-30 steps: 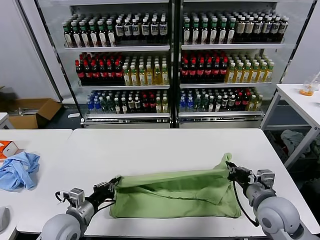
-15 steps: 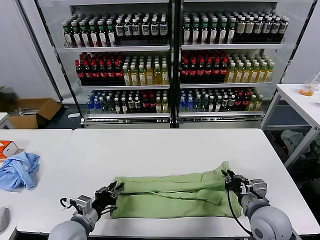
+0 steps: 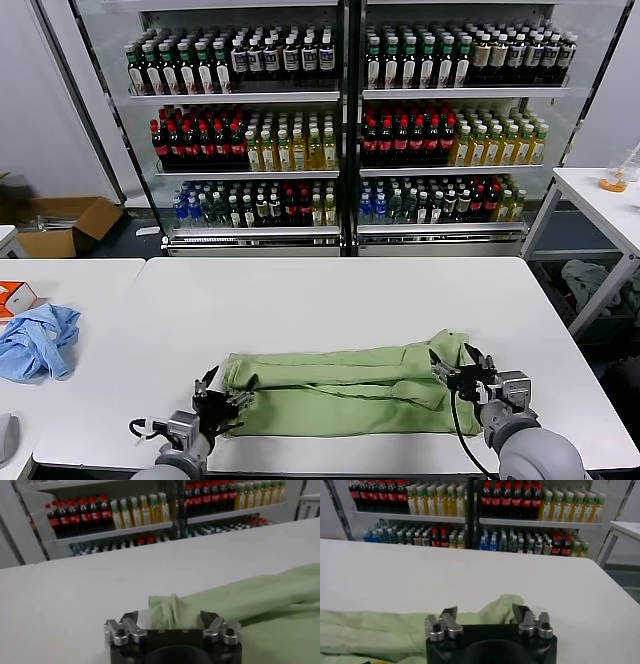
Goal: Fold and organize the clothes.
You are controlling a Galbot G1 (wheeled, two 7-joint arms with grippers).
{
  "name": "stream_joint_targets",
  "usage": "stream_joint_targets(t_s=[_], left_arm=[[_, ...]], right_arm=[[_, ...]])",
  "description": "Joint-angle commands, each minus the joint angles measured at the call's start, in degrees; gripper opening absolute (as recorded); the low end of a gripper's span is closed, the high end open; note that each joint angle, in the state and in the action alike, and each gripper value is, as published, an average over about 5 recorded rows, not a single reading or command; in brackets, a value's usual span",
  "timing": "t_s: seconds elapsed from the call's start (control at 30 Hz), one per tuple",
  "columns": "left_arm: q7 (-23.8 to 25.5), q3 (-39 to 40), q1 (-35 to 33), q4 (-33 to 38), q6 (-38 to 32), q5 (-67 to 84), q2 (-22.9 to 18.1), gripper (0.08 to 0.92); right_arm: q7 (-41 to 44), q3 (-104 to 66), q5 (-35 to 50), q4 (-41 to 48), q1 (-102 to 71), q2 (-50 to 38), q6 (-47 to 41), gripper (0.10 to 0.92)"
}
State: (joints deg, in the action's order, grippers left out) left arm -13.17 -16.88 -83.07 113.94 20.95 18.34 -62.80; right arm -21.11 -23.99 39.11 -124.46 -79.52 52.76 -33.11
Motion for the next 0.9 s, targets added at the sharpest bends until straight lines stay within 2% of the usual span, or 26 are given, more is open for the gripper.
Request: stream_joint_targets(t_s=[0.03,0.1,0.2,0.6,0.9], left_arm=[[-3.31,1.47,-1.49,-1.34,-0.76,-5.29,-4.98,0.809],[-3.01,1.39,-1.47,-1.32,-0.79,-4.24,-4.94,0.804],[-2.13,1.15,-1.56,-1.07,-0.57,-2.17,-4.78,0.739],[1.68,-2.24,-1.76,-0.07,0.02,15.52,-4.68,0.393],[2.72,-11.74,-2.88,0.23,-0.06,20.03,-1.92,0.137]], right_arm=[[0.07,0.27,-1.12,-0.77,-0.78,0.02,0.02,0.792],[0.08,0.24,-1.08,-0.69,-0.74,-0.05,0.03,0.815],[0.1,0.17,-1.0,-0.63,-0.71,-0.12,0.03,0.822],[0.05,-1.06,-0.36,0.34,1.01,-1.08,0.29,0.823],[-0.07,-0.81,-0.11,0.05,1.21,-1.26,0.99,0.823]])
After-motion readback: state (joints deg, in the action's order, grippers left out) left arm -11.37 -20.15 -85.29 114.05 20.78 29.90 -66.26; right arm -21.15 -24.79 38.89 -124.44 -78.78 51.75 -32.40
